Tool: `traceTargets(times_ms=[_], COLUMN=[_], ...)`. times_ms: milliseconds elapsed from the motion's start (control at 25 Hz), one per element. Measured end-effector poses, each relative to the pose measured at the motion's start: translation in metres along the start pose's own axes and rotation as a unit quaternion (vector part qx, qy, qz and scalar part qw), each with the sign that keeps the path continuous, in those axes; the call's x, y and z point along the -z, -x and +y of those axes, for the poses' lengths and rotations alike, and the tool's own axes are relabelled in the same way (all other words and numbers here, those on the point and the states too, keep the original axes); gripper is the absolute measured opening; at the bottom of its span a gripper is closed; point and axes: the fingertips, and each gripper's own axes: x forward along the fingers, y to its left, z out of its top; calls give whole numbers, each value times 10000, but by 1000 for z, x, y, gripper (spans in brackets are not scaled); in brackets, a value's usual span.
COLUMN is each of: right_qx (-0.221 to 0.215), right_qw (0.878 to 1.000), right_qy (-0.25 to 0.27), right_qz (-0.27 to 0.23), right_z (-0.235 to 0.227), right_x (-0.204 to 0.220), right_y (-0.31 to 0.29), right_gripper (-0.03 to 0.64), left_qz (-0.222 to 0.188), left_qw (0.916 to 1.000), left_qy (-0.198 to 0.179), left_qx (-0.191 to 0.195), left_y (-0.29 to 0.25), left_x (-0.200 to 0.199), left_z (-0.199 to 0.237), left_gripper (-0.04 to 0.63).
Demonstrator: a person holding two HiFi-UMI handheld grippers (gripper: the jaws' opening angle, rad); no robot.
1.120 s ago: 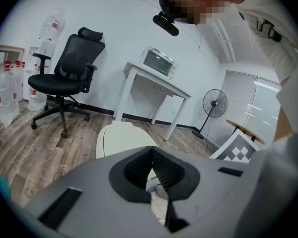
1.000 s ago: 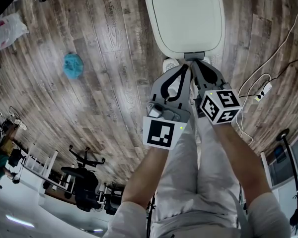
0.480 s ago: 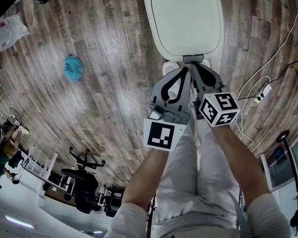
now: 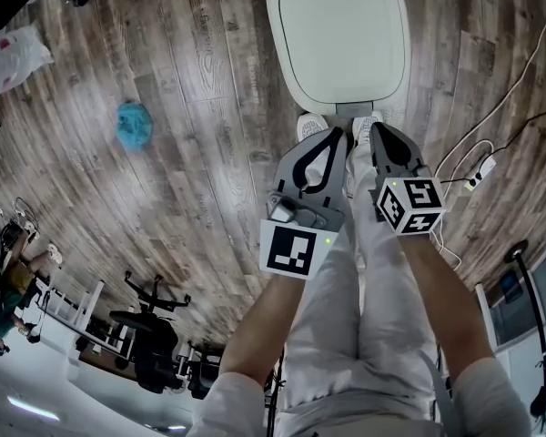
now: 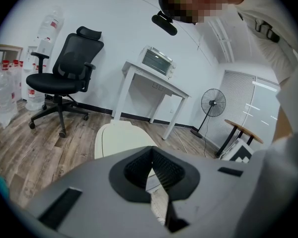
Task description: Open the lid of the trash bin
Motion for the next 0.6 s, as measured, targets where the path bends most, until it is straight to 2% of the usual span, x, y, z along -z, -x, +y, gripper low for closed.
traceTargets(times_ms=[80, 320, 600], right_qx=[-170, -413, -553], right_qw=[9997, 9985, 9982], right_qy=[179, -93, -222], right_qz=[-66, -339, -106], right_z=[13, 39, 46], right_x=[0, -21, -23], right_y=[8, -3, -16], right_gripper=[15, 16, 15], left_qz=[37, 10, -25], left_qw=[10000, 10000, 10000], left_qy=[3, -29, -12], left_qx=[2, 27, 12], left_y=[1, -4, -4], left_x=[1, -2, -5], left_z=[-1, -1, 0], left_gripper=[-2, -2, -2])
